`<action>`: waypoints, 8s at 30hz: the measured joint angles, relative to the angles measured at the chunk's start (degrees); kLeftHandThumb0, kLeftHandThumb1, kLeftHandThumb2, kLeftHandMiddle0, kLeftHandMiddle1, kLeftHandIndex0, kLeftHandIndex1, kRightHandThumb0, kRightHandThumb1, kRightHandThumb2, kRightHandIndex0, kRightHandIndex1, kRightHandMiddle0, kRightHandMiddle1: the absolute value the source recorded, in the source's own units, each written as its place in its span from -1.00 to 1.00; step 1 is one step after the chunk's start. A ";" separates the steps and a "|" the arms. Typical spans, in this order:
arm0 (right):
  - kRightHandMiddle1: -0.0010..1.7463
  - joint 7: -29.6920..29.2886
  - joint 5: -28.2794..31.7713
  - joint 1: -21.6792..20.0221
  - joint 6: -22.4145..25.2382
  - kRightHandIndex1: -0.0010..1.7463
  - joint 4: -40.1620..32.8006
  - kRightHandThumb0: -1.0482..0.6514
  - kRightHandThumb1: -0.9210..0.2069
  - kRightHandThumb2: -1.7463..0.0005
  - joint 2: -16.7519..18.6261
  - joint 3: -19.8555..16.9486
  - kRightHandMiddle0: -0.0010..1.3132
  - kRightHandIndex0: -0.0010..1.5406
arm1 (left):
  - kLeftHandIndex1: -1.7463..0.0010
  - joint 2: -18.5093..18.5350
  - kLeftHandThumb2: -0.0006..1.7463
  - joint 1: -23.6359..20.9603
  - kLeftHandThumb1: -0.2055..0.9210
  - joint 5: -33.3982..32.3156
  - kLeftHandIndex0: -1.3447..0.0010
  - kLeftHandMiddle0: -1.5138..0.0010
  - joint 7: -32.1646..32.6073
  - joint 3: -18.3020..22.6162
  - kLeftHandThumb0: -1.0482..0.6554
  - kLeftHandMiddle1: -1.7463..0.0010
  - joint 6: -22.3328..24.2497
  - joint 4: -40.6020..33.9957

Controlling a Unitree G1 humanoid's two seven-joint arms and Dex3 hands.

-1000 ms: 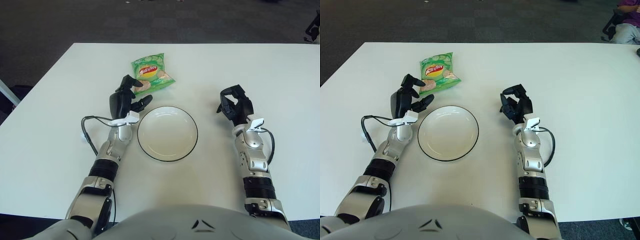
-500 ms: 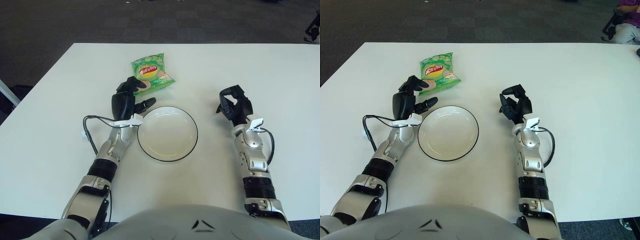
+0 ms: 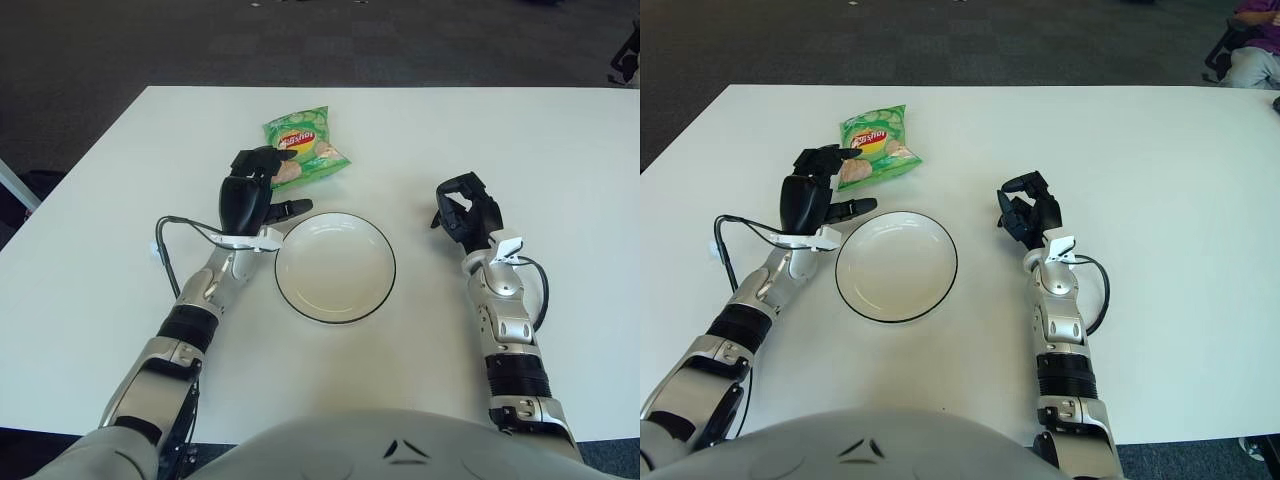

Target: Put the snack into the plate.

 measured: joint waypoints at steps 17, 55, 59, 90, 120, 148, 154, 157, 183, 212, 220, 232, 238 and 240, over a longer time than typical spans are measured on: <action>0.80 0.34 -0.03 -0.05 -1.13 1.00 0.65 -0.18 -1.00 0.59 -0.39 0.03 -0.43 0.02 | 0.89 1.05 -1.00 0.13 0.91 0.67 0.54 0.64 -3.30 -0.79 -0.37 1.00 6.32 -4.99; 0.78 0.52 -0.21 -0.06 -1.78 1.00 1.28 -0.18 -1.00 0.61 -0.64 0.30 -0.41 0.01 | 0.99 3.83 -1.00 -23.95 0.81 3.48 0.65 0.90 -6.57 -12.63 -0.52 0.99 5.65 28.63; 0.78 0.48 -0.27 -0.06 -1.75 1.00 1.28 -0.18 -1.00 0.61 -0.63 0.44 -0.40 0.01 | 1.00 3.74 -1.00 -25.57 0.81 1.24 0.65 0.90 -11.07 -12.74 -0.53 0.99 2.91 30.38; 0.76 -0.17 -0.59 -0.06 -1.16 1.00 1.28 -0.18 -1.00 0.63 -0.60 0.74 -0.37 0.02 | 1.00 0.79 -0.99 -29.63 0.92 -1.72 0.63 0.84 -16.79 -15.45 -0.62 0.99 -2.59 38.63; 0.75 -0.25 -0.64 -0.02 -1.09 1.00 1.01 -0.19 -1.00 0.64 -0.61 1.31 -0.36 0.01 | 0.97 -4.06 -1.00 -34.14 0.91 6.05 0.52 0.77 -1.16 -26.95 -0.47 0.99 7.60 48.12; 0.74 1.81 -2.51 1.31 0.94 0.94 -2.04 -0.19 -1.00 0.65 -1.32 2.64 -0.35 0.04 | 0.98 -7.29 -1.00 -34.95 0.88 4.94 0.52 0.76 -1.97 -27.87 -0.46 1.00 19.02 49.47; 0.74 2.30 -2.75 1.63 0.97 0.94 -2.19 -0.19 -1.00 0.64 -1.77 2.99 -0.35 0.04 | 0.98 -8.10 -1.00 -35.34 0.87 2.02 0.49 0.77 -6.99 -25.73 -0.46 1.00 19.40 49.46; 0.74 2.49 -2.86 1.87 0.97 0.93 -2.22 -0.19 -1.00 0.64 -2.02 3.18 -0.35 0.04 | 0.98 -8.26 -1.00 -35.51 0.86 1.03 0.49 0.79 -8.70 -25.23 -0.47 1.00 19.87 49.45; 0.74 6.63 -2.41 2.25 0.77 0.91 -2.22 -0.19 -1.00 0.64 -3.23 3.76 -0.36 0.05 | -0.37 -8.75 -0.61 -35.49 0.97 1.37 0.47 0.57 -7.24 -25.06 0.45 -0.85 24.02 49.77; 0.69 9.66 -2.50 2.31 2.58 0.87 -3.57 -0.19 -1.00 0.68 -5.11 4.37 -0.30 0.06 | -0.69 -7.12 0.30 -35.77 0.07 1.85 0.16 0.35 -5.54 -26.29 0.23 -1.00 23.12 49.72; 0.68 9.62 -4.10 2.31 2.62 0.84 -3.67 -0.19 -1.00 0.69 -6.07 5.37 -0.29 0.06 | -0.93 -6.99 0.45 -36.41 -0.02 1.49 0.33 0.29 -6.72 -26.07 0.23 -1.00 22.54 49.72; 0.68 9.59 -4.73 2.31 2.52 0.80 -3.68 -0.19 -1.00 0.69 -6.63 5.68 -0.28 0.07 | -1.00 -2.49 0.43 -36.09 0.01 1.89 0.43 0.24 -4.65 -27.08 0.23 -0.93 12.74 47.80; 0.67 9.62 -4.97 2.30 2.38 0.78 -3.67 -0.19 -1.00 0.69 -7.06 5.97 -0.28 0.08 | -1.00 0.87 0.41 -33.38 0.02 0.88 0.44 0.22 -1.05 -26.18 0.23 -0.89 4.43 44.43; 0.67 9.62 -5.14 2.27 2.29 0.78 -3.66 -0.19 -1.00 0.69 -7.33 6.20 -0.28 0.08 | -1.00 1.73 0.41 -32.16 0.02 0.66 0.44 0.22 -0.01 -25.84 0.23 -0.89 2.46 42.72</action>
